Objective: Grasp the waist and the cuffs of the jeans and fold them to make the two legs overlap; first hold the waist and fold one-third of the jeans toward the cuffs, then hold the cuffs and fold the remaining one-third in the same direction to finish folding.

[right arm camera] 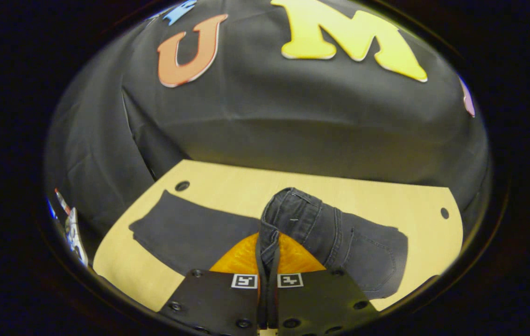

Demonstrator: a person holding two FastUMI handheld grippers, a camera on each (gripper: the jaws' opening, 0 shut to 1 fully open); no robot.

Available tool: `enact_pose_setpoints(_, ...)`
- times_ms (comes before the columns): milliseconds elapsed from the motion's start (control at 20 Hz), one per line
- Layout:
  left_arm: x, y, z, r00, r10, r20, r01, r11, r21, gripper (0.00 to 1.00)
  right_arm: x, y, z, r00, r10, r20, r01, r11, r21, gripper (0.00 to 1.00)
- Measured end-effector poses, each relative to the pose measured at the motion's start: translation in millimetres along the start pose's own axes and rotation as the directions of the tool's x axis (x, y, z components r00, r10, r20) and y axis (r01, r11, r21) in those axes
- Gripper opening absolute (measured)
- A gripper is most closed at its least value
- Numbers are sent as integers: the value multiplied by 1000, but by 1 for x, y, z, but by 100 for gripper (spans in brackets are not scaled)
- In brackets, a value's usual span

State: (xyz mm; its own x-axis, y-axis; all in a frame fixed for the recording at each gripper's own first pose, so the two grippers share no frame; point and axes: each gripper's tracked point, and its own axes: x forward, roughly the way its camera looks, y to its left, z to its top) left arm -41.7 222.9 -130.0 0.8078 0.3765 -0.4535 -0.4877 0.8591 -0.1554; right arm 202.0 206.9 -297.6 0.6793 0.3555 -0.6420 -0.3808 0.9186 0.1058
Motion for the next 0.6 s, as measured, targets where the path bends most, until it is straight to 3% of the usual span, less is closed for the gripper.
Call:
enact_pose_setpoints(250,6,18,-2,1000,19,-4,-19,1000,-23,99,9,6,-13,998,-49,-32,45,992,-116,1)
enact_pose_setpoints(400,14,19,-2,1000,14,-5,-15,999,-48,99,15,8,-32,997,-24,-77,10,985,-170,2)
enact_pose_setpoints(550,24,16,-5,1000,16,-25,-17,997,-70,99,3,25,-36,992,68,-106,-84,986,-147,18)
enact_pose_setpoints(600,27,13,-4,1000,12,-28,-14,997,-77,99,-1,36,-36,988,109,-105,-121,985,-119,37)
